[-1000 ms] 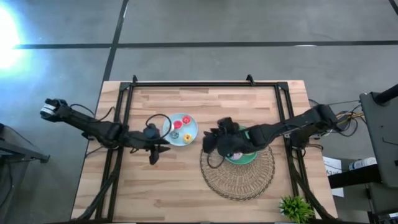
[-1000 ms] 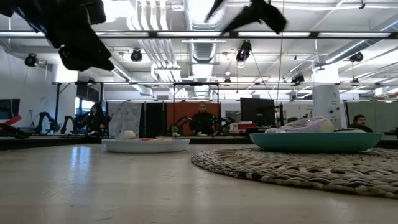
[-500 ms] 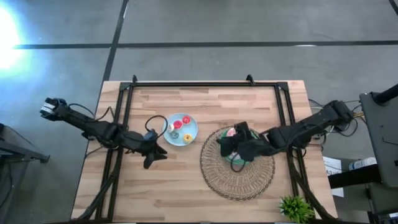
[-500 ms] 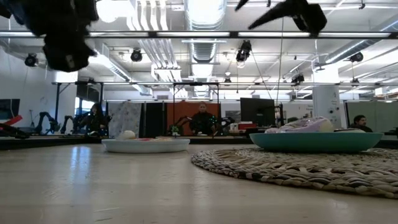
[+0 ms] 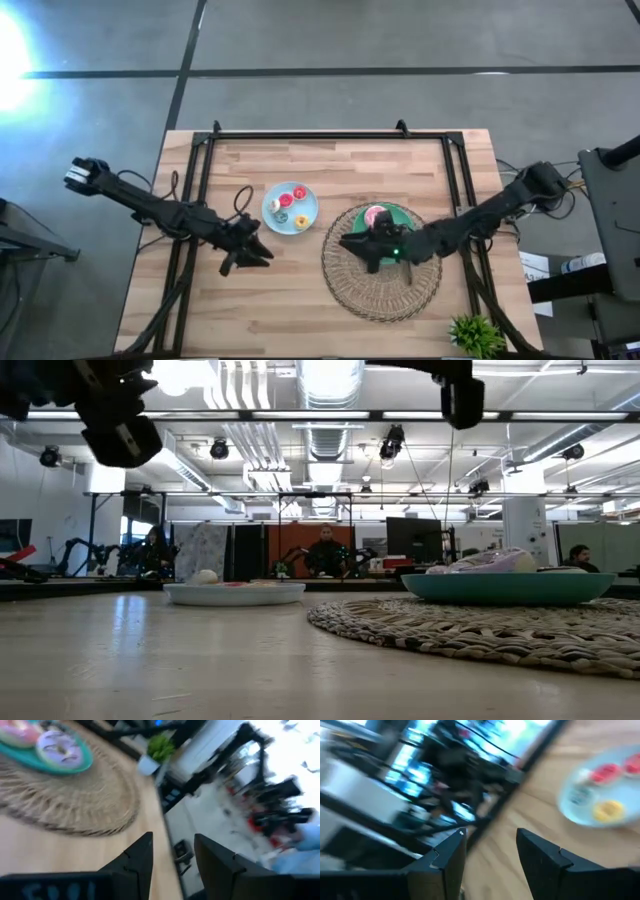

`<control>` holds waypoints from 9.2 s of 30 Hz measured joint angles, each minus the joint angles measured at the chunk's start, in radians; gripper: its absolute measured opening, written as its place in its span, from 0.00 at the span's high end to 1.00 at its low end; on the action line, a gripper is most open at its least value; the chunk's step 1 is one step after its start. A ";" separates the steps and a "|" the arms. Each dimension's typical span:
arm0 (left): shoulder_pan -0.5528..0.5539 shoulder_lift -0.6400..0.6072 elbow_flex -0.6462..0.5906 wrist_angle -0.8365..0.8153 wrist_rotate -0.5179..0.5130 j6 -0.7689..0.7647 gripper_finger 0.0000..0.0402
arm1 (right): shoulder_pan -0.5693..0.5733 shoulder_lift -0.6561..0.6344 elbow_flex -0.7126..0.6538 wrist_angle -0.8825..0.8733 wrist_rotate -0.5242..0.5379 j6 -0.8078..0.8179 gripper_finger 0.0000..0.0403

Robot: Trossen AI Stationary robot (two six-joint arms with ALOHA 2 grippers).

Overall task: Pick & Place donuts
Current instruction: Return to Home Position

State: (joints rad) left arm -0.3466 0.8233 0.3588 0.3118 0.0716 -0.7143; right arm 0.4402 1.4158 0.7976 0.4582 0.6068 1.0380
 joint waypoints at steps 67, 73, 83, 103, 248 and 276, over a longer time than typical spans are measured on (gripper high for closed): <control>0.536 -0.679 -0.348 -0.232 0.401 0.134 0.71 | -0.258 -1.032 -0.761 -0.226 0.111 -0.418 0.59; 0.492 -0.794 -0.349 -0.238 0.399 0.134 0.71 | -0.257 -1.034 -0.761 -0.326 0.145 -0.419 0.59; 0.430 -0.822 -0.350 -0.212 0.402 0.131 0.71 | -0.257 -1.033 -0.763 -0.432 0.148 -0.414 0.59; 0.344 -0.823 -0.352 -0.201 0.402 0.131 0.71 | -0.257 -1.032 -0.763 -0.432 0.145 -0.414 0.59; 0.336 -0.770 -0.348 -0.297 -0.054 0.602 0.71 | -0.353 -1.327 -0.788 -0.452 -0.607 -1.038 0.59; 0.336 -0.770 -0.348 -0.297 -0.054 0.602 0.71 | -0.353 -1.328 -0.788 -0.451 -0.607 -1.039 0.59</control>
State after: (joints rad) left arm -0.0105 0.0532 0.0109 0.0147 0.0177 -0.1123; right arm 0.0868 0.0883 0.0097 0.0067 -0.0006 -0.0006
